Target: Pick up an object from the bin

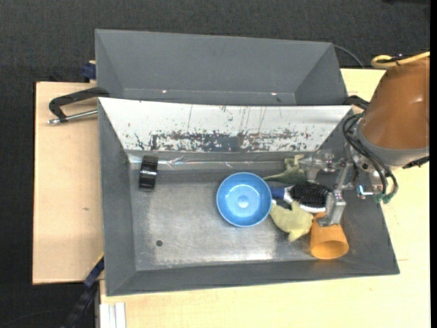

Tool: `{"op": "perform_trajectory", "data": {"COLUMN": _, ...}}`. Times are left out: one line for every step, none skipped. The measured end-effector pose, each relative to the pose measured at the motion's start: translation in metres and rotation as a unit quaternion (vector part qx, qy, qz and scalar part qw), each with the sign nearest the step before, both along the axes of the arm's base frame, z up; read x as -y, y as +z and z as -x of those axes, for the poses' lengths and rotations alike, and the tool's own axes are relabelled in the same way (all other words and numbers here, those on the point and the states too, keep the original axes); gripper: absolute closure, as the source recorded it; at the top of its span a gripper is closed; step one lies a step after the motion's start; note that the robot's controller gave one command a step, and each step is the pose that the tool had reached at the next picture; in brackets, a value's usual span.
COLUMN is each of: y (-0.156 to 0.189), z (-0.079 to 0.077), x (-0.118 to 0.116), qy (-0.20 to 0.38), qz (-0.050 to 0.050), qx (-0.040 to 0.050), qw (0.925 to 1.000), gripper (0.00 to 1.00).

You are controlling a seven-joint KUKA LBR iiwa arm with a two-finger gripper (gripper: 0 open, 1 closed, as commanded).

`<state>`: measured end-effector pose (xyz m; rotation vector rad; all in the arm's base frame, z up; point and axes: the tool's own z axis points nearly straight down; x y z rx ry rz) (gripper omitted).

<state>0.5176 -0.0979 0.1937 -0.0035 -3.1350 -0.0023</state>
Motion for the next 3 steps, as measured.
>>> {"op": "perform_trajectory", "data": {"y": -0.121, "z": -0.035, "x": -0.034, "qy": 0.078, "qz": -0.001, "qx": -0.0001, "qw": 0.997, "gripper": 0.0}}
{"op": "perform_trajectory", "data": {"y": -0.115, "z": -0.038, "x": -0.034, "qy": 0.077, "qz": 0.0, "qx": 0.0041, "qw": 0.997, "gripper": 1.0}}
{"op": "perform_trajectory", "data": {"y": -0.002, "z": -0.01, "x": -0.027, "qy": 0.1, "qz": 0.002, "qx": 0.0093, "qw": 0.995, "gripper": 1.0}}
